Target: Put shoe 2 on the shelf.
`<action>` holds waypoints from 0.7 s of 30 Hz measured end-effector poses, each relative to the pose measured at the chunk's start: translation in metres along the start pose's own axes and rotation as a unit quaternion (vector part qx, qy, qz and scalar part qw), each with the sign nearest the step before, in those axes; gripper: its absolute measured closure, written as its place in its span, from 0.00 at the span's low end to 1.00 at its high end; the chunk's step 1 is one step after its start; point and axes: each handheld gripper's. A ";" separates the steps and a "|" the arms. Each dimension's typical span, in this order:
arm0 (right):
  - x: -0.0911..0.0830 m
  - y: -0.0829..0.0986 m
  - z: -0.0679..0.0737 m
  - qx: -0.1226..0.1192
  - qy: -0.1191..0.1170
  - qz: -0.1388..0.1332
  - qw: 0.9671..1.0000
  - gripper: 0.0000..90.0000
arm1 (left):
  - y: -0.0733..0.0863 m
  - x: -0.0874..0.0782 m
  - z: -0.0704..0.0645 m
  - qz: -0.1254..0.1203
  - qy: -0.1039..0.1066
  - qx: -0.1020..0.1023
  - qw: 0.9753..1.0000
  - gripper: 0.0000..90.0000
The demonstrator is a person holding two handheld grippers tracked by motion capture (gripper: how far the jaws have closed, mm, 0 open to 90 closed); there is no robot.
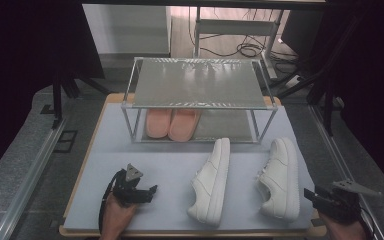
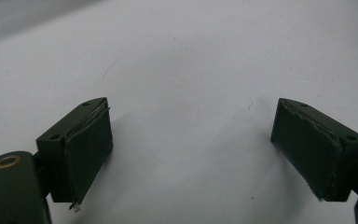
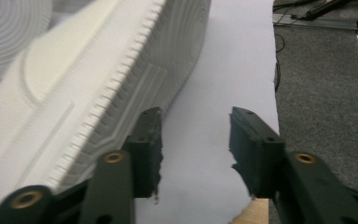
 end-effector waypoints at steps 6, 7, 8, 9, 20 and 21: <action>-0.006 -0.010 0.006 -0.017 -0.010 0.008 1.000 0.87 | 0.000 0.000 0.000 0.000 -0.001 0.000 1.000 0.14; -0.007 -0.012 0.007 -0.020 -0.013 0.009 1.000 0.92 | 0.000 0.000 0.000 0.000 -0.001 0.000 1.000 0.14; -0.008 -0.013 0.008 -0.025 -0.017 0.010 0.999 0.96 | 0.000 0.000 0.000 0.000 -0.001 0.000 1.000 0.14; -0.009 -0.015 0.010 -0.029 -0.020 0.011 0.999 0.99 | 0.000 0.000 0.000 0.000 -0.001 0.000 1.000 0.14; -0.007 -0.032 0.029 -0.066 -0.031 0.004 0.997 1.00 | 0.000 0.000 0.000 -0.001 -0.001 0.000 1.000 0.14; -0.005 -0.033 0.030 -0.069 -0.031 0.002 0.997 1.00 | 0.000 0.000 0.000 -0.001 -0.001 0.000 1.000 0.14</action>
Point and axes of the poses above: each handheld gripper's, and its own axes: x roughly forward along the jaws, y roughly out of its underside, z roughly to its left, and after that the axes turned 8 degrees about z, right-handed
